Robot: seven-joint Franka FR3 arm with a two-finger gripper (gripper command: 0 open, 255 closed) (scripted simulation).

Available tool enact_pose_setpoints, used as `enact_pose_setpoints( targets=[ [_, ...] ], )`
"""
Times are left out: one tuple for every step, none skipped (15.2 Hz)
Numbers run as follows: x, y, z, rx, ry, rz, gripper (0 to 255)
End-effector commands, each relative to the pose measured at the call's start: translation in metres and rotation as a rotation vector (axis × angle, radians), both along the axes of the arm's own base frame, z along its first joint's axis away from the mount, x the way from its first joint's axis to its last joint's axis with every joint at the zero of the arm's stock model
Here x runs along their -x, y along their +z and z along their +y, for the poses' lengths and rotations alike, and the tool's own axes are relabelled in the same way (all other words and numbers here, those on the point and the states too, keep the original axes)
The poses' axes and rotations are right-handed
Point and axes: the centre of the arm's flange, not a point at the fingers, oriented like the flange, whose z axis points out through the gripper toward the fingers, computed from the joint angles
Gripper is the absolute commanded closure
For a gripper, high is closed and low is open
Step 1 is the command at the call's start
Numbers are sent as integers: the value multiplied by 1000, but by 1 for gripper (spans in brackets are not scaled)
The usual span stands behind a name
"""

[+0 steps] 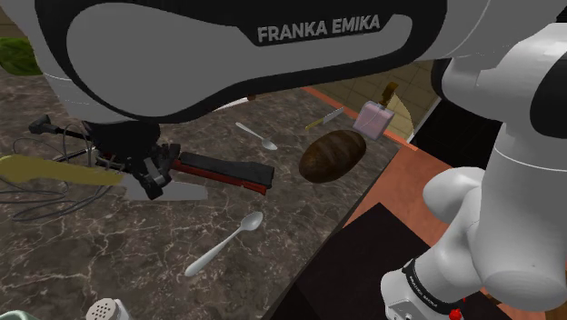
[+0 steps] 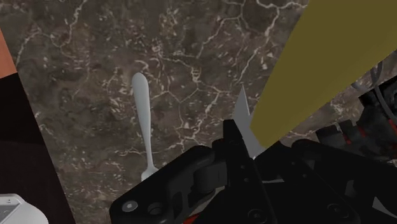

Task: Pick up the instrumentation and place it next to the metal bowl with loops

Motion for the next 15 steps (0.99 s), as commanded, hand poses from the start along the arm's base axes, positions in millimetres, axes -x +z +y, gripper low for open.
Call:
enact_pose_setpoints(
  targets=[
    [1,-10,-1,0,0,0,255],
    [1,-16,-1,0,0,0,255],
    [1,-21,-1,0,0,0,255],
    [1,-26,-1,0,0,0,255],
    [1,-31,-1,0,0,0,255],
    [1,-37,-1,0,0,0,255],
    [1,-42,-1,0,0,0,255],
    [1,-47,-1,0,0,0,255],
    [1,-53,-1,0,0,0,255],
    [1,-58,-1,0,0,0,255],
    [1,-63,-1,0,0,0,255],
    [1,-68,-1,0,0,0,255],
    [1,-74,-1,0,0,0,255],
    [1,-79,-1,0,0,0,255],
    [1,-84,-1,0,0,0,255]
  ],
)
